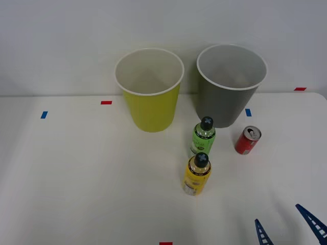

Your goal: Put cans in the gray bin, plastic bottles in the light green bin

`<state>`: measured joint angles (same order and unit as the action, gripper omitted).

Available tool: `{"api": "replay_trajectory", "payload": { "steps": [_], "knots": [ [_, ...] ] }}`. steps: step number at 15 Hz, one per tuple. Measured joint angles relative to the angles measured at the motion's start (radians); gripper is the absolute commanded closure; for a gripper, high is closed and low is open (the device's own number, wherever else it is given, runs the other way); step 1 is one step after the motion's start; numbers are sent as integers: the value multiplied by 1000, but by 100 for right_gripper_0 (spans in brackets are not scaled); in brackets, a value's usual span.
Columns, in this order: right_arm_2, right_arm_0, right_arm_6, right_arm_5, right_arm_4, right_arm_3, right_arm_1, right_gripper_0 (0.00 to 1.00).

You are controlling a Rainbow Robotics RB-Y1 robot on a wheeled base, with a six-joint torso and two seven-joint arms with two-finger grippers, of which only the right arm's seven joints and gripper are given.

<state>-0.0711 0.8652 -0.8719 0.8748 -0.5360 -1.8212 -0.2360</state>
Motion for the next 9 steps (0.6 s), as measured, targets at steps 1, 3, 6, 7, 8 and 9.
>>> {"api": "replay_trajectory", "payload": {
  "steps": [1, 3, 6, 7, 8, 9],
  "knots": [
    [-5, -6, 29, 1, -4, 0, -23, 0],
    [20, -10, 39, -1, 42, 7, -61, 0],
    [85, -22, 18, -3, 147, 50, -94, 0],
    [93, -23, 13, -3, 159, 55, -97, 0],
    [102, -23, 8, -3, 185, 63, -97, 0],
    [106, -22, 3, -3, 202, 69, -93, 0]
  ]
}}
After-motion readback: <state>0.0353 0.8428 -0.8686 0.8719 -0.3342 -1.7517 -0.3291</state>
